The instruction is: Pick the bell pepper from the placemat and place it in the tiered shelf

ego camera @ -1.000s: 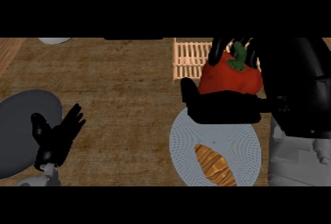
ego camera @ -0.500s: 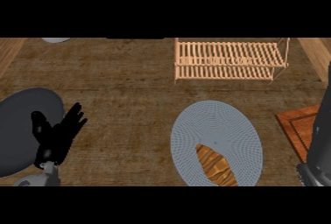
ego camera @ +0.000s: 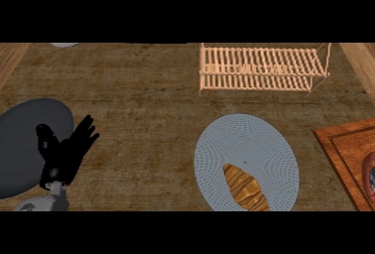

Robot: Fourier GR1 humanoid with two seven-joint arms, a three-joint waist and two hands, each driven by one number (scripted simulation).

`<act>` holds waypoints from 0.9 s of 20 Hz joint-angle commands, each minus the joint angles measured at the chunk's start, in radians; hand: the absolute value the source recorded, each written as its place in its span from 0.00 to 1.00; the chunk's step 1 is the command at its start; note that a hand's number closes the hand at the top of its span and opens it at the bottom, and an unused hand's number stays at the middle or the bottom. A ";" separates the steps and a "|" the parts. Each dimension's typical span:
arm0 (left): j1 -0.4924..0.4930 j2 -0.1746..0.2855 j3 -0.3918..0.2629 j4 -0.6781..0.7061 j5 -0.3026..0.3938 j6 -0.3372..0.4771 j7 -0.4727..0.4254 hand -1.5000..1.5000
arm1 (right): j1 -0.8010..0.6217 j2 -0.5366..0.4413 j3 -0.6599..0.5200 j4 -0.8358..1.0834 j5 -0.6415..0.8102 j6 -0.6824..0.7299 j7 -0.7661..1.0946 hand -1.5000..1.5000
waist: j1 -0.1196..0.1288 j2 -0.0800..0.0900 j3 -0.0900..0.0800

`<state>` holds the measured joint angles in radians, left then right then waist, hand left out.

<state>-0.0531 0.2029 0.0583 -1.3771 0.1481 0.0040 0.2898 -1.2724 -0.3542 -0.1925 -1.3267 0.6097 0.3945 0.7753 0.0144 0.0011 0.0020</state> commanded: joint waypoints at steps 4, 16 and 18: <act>-0.010 -0.019 -0.008 -0.013 -0.016 0.025 0.041 0.50 | -0.004 -0.037 0.024 0.237 0.055 -0.095 -0.209 1.00 | 0.003 0.003 -0.002; -0.010 -0.033 0.002 0.051 -0.023 -0.002 -0.009 0.50 | -0.063 -0.062 0.022 0.514 0.119 -0.225 -0.382 1.00 | 0.000 0.003 -0.003; -0.045 -0.009 0.021 0.042 -0.010 -0.006 0.025 0.50 | -0.088 -0.096 0.008 0.636 0.136 -0.280 -0.492 1.00 | 0.012 0.009 -0.002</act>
<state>-0.0624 0.1926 0.0687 -1.3735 0.1373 -0.0075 0.2920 -1.3317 -0.4162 -0.1700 -0.8081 0.7308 0.1597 0.3810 0.0234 0.0042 0.0034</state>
